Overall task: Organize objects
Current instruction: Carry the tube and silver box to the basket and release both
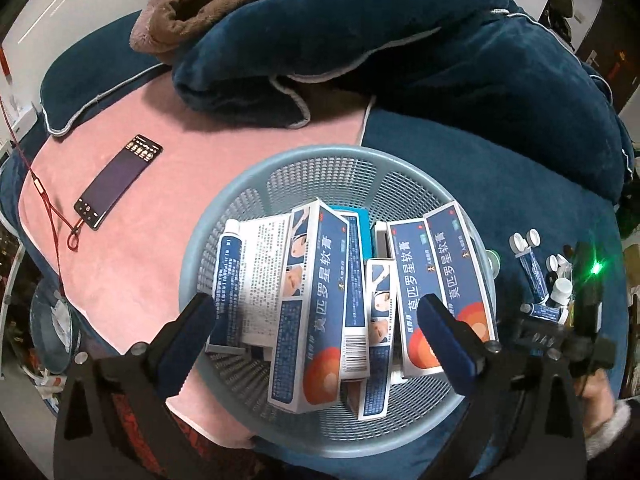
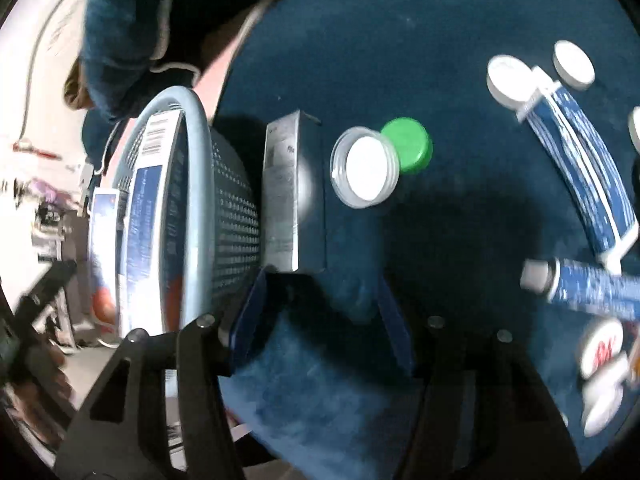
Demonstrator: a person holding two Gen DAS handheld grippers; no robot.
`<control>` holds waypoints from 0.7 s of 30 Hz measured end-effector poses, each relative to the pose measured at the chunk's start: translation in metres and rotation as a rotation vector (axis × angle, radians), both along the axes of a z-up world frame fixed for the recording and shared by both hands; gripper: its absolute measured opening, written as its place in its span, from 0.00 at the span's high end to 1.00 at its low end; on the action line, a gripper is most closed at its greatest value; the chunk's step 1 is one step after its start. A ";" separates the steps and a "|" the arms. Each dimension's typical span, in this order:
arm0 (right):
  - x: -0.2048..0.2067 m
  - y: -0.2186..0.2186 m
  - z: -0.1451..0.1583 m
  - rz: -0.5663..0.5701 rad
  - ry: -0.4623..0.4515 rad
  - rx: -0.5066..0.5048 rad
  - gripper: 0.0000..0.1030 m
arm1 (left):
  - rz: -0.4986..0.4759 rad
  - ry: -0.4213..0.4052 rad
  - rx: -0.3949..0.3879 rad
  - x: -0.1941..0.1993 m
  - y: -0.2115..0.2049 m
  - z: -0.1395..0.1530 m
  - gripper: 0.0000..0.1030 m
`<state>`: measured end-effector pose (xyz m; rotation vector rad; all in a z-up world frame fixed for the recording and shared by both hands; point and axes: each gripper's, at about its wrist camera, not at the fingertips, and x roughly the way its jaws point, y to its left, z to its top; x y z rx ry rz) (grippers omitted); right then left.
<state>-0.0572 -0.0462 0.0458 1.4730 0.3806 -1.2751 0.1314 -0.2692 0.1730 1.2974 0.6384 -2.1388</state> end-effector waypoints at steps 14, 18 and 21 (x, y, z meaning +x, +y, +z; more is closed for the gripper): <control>0.022 0.003 0.006 0.037 0.209 -0.275 0.46 | -0.022 -0.010 0.033 -0.009 0.006 -0.013 0.02; 0.017 0.000 0.003 0.024 0.173 -0.211 0.65 | -0.025 -0.010 0.031 -0.008 0.008 -0.012 0.02; 0.022 -0.002 0.008 -0.013 0.234 -0.172 0.70 | -0.018 -0.004 0.033 -0.006 0.008 -0.011 0.02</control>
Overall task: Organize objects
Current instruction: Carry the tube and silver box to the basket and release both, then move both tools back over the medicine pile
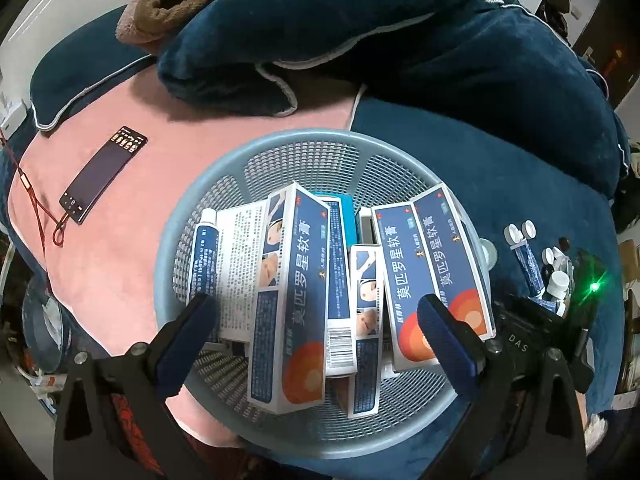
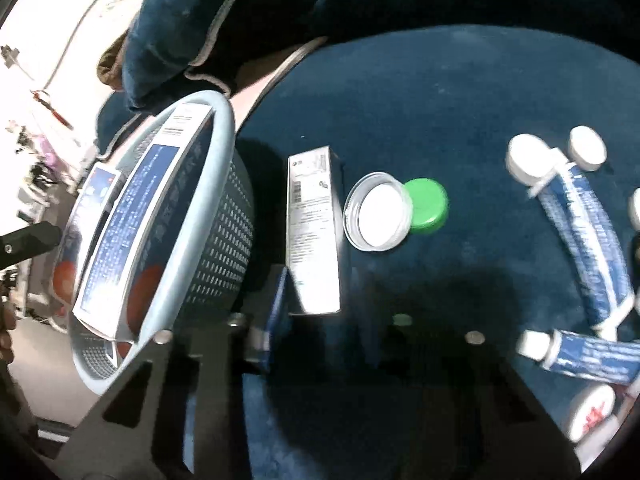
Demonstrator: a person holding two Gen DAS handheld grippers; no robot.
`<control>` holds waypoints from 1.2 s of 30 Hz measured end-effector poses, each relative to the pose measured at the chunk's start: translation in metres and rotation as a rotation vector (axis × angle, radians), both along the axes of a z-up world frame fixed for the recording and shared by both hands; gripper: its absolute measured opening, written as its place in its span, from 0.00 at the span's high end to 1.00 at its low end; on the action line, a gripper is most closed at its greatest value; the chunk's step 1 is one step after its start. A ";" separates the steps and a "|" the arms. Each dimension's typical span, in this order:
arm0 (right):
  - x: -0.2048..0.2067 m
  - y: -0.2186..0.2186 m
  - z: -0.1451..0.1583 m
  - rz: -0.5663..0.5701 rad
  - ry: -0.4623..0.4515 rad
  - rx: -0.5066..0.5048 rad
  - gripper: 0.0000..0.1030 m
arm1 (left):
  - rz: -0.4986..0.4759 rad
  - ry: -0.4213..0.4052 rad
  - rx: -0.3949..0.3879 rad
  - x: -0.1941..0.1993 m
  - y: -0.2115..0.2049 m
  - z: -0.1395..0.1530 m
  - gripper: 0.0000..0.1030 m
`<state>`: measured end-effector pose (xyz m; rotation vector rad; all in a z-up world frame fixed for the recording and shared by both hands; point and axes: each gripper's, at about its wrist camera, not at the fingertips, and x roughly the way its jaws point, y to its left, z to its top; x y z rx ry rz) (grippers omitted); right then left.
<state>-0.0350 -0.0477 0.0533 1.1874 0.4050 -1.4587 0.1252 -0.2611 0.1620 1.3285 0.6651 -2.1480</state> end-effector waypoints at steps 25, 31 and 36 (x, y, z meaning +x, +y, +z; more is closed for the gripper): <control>0.011 0.011 0.093 -0.050 -0.251 -0.251 0.69 | 0.078 0.070 -0.049 0.019 -0.003 0.021 0.02; 0.049 -0.006 0.089 0.122 -0.404 -0.187 0.54 | 0.088 0.059 -0.056 0.022 -0.006 0.021 0.02; 0.028 0.009 0.096 0.048 -0.315 -0.183 0.30 | 0.060 0.056 -0.070 0.016 0.002 0.022 0.02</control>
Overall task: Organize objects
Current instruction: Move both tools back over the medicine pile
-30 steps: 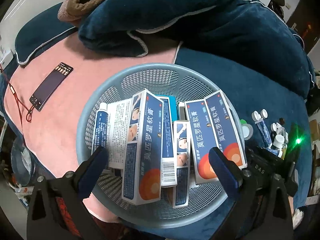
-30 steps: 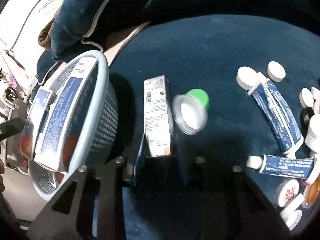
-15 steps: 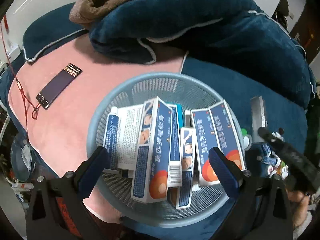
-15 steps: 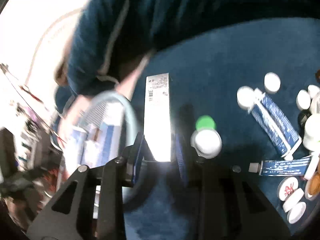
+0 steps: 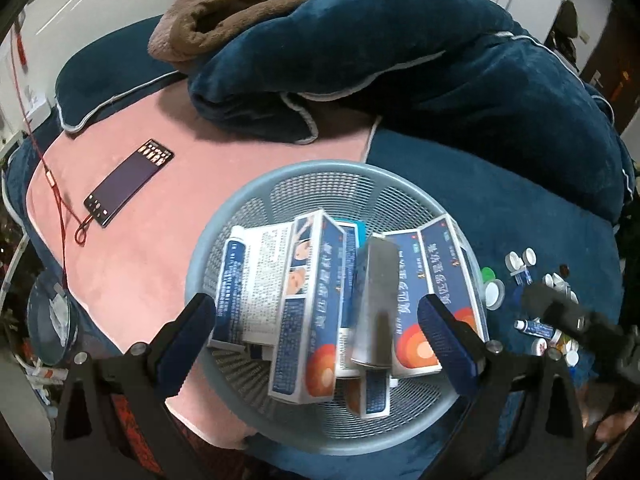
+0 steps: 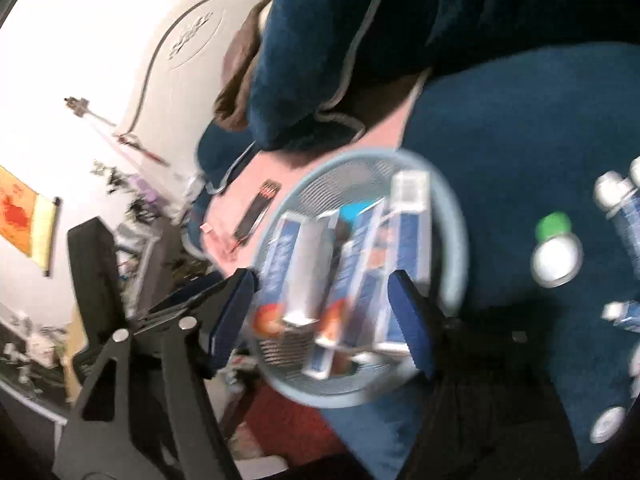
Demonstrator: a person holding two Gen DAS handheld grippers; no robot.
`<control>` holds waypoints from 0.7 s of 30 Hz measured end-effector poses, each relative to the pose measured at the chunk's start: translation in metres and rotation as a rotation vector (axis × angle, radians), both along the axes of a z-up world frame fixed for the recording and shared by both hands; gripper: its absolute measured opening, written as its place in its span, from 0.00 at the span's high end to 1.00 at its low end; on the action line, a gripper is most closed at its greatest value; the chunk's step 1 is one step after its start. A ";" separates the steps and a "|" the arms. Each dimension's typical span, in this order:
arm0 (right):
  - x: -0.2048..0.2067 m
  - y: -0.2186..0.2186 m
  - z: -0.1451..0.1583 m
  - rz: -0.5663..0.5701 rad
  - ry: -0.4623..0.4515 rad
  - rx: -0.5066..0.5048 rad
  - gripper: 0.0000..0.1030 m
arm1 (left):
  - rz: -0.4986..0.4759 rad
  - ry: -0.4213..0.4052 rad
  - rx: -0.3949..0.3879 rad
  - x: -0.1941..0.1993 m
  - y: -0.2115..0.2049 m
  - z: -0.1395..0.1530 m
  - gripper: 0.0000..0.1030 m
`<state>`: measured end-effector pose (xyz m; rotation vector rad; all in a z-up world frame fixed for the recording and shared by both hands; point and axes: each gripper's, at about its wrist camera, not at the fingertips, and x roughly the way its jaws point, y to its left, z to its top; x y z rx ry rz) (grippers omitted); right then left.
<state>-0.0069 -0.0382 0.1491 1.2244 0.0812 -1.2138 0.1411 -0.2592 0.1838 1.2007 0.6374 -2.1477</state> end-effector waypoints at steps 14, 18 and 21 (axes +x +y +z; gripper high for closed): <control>-0.107 0.071 0.019 -0.214 0.293 0.236 0.30 | -0.326 -0.002 -0.031 -0.083 0.087 0.011 0.02; -0.153 0.104 0.006 -0.273 0.232 0.290 0.30 | -0.409 0.003 -0.011 -0.110 0.113 0.009 0.02; -0.180 0.122 -0.010 -0.311 0.218 0.325 0.30 | -0.453 0.003 0.021 -0.135 0.133 0.001 0.02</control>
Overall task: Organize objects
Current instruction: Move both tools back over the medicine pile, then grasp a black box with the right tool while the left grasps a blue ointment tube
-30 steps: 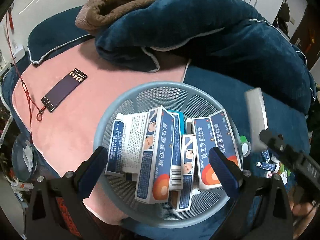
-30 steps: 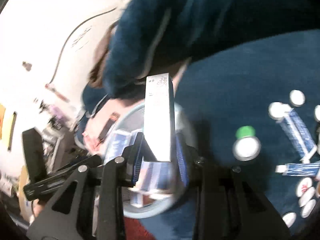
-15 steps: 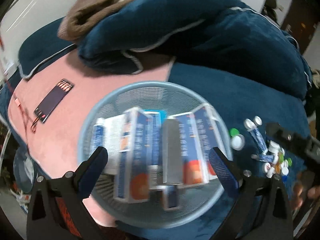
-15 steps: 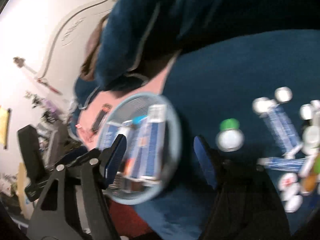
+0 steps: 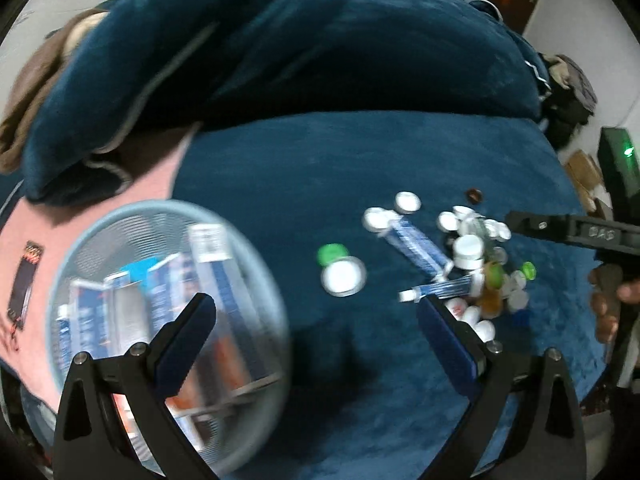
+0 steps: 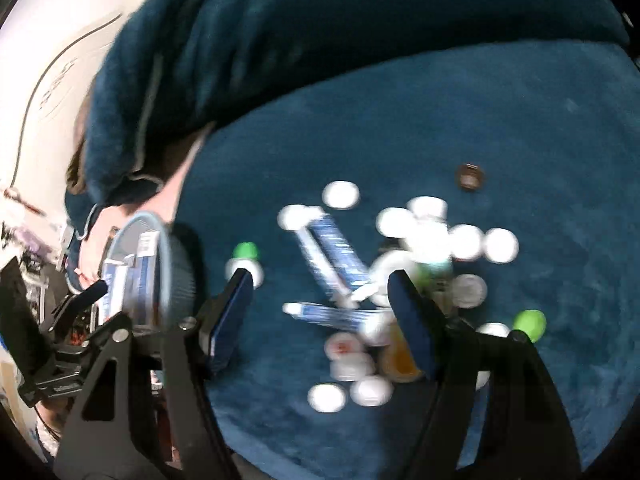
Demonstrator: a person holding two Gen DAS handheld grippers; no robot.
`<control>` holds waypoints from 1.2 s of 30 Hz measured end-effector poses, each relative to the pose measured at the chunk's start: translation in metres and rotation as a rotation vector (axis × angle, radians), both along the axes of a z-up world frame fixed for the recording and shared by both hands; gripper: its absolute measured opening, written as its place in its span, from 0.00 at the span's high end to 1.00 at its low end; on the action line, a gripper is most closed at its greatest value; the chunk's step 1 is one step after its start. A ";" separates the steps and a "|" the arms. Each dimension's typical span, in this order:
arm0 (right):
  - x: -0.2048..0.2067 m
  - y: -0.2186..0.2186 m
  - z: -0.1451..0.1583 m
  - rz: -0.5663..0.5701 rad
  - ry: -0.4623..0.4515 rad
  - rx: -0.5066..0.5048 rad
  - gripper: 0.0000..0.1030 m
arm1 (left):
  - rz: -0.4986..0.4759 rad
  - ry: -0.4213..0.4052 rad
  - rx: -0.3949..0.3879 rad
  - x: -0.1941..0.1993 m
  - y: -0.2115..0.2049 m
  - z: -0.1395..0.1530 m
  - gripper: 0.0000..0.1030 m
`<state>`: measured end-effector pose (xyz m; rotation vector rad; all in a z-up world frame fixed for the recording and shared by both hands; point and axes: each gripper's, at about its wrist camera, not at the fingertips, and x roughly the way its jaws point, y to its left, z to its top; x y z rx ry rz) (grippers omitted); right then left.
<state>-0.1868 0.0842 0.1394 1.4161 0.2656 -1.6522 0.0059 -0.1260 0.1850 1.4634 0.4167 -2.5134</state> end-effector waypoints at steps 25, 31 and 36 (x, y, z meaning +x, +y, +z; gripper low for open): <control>-0.054 0.009 -0.073 -0.112 -0.034 0.115 0.81 | -0.016 -0.144 0.146 -0.112 0.060 -0.090 0.19; -0.053 0.011 -0.076 -0.106 -0.048 0.119 0.81 | -0.043 -0.209 0.139 -0.131 0.070 -0.115 0.55; -0.050 0.010 -0.077 -0.093 -0.058 0.121 0.81 | -0.082 -0.261 0.076 -0.135 0.074 -0.119 0.55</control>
